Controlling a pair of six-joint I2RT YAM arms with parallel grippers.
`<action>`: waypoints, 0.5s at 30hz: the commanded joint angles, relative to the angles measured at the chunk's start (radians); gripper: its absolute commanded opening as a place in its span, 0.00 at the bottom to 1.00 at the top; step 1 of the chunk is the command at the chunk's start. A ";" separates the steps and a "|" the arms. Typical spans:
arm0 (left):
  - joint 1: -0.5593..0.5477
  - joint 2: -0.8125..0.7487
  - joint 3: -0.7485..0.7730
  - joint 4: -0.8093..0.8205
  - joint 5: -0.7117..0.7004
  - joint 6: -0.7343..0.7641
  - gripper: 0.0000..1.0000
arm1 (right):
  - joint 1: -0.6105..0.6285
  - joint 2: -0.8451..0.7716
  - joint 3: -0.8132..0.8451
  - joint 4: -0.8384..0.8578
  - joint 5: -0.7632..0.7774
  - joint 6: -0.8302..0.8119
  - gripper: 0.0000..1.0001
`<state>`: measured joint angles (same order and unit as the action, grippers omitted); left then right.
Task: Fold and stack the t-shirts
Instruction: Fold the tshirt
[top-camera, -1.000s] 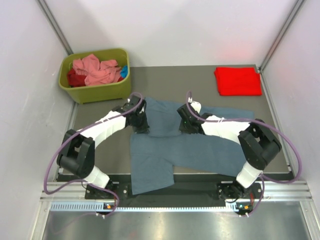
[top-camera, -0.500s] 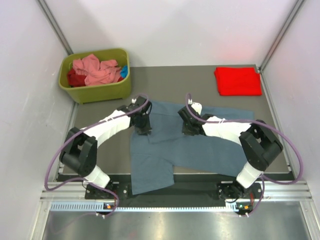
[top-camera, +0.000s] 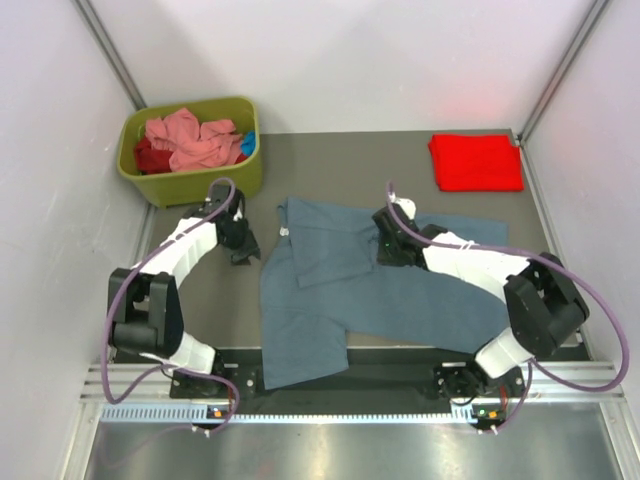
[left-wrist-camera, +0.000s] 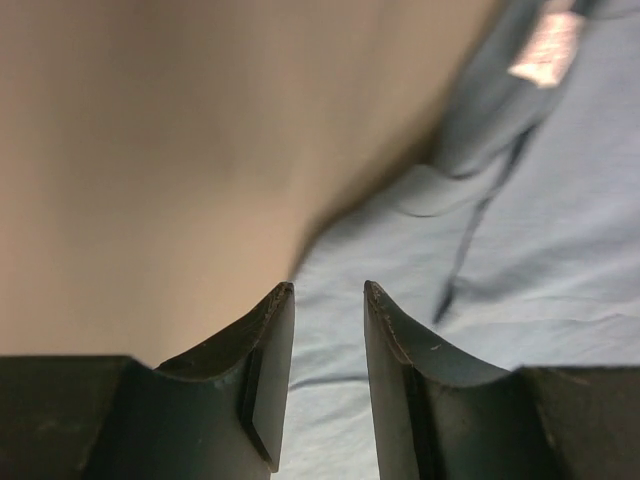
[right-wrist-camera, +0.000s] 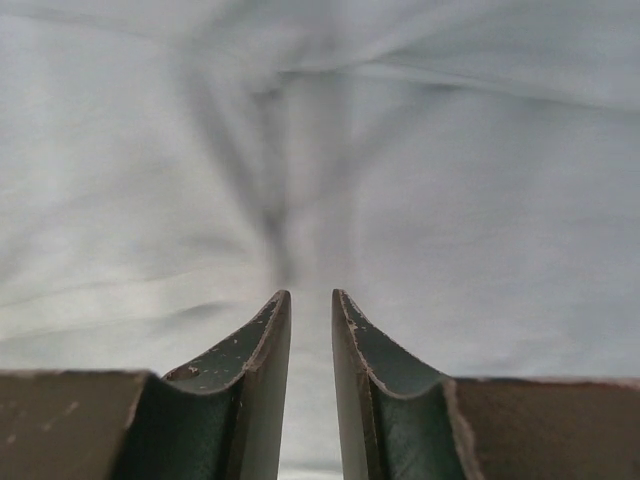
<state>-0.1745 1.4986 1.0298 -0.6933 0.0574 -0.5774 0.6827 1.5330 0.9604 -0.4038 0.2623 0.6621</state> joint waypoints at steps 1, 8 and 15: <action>0.041 0.026 -0.024 0.072 0.105 0.011 0.39 | -0.145 -0.034 -0.032 0.005 -0.018 -0.070 0.24; 0.067 0.104 0.022 0.240 0.196 -0.039 0.36 | -0.466 -0.092 -0.054 -0.029 -0.034 -0.102 0.24; 0.004 0.147 0.151 0.369 0.324 -0.045 0.27 | -0.738 -0.063 -0.089 -0.023 -0.063 -0.125 0.24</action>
<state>-0.1295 1.6295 1.0801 -0.4644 0.2890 -0.6243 0.0185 1.4731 0.8894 -0.4290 0.2157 0.5663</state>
